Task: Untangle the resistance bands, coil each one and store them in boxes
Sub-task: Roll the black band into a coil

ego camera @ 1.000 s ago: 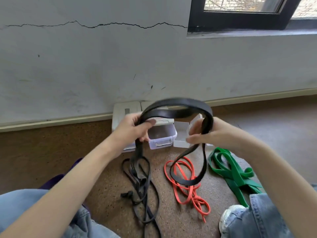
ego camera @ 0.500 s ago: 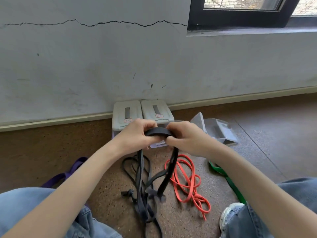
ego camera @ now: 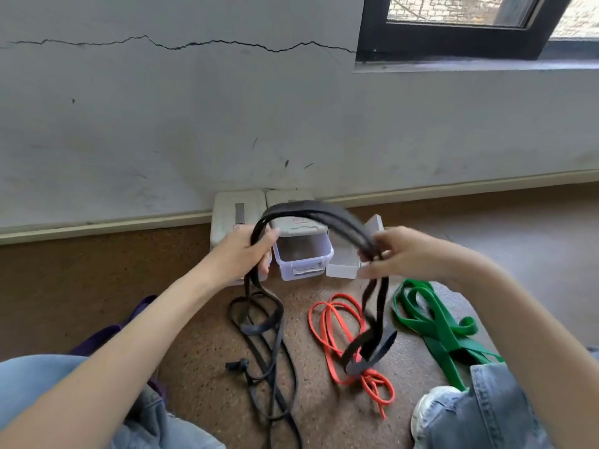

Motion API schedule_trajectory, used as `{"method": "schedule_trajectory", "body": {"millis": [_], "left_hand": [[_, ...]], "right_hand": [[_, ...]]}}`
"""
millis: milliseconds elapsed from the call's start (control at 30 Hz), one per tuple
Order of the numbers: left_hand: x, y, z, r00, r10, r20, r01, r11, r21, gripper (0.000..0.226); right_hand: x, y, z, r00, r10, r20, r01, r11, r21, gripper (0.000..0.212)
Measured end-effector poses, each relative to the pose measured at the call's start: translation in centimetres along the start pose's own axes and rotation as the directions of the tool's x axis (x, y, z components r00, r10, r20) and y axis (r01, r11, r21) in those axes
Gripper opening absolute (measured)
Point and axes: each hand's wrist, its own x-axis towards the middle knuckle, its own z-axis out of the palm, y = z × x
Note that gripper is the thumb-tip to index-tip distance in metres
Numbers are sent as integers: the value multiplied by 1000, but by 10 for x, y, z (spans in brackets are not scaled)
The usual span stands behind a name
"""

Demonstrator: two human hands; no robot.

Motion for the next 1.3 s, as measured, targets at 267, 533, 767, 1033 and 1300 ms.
{"method": "schedule_trajectory", "body": {"millis": [267, 533, 767, 1033, 1300], "left_hand": [[-6, 41, 21, 977, 153, 146, -200, 891, 407, 7], [-8, -22, 32, 965, -109, 239, 51, 970, 238, 20], [-1, -10, 0, 990, -44, -134, 80, 956, 281, 14], [-15, 27, 41, 993, 99, 63, -117, 775, 621, 19], [-15, -17, 31, 934, -153, 322, -15, 885, 466, 19]], "right_hand": [[12, -28, 57, 981, -193, -7, 193, 981, 21, 10], [16, -22, 19, 882, -57, -467, 348, 748, 565, 20], [17, 14, 18, 996, 65, -67, -87, 906, -415, 19], [22, -8, 61, 973, -225, 60, 223, 974, 34, 43], [25, 7, 25, 942, -163, -292, 164, 986, -23, 11]]}}
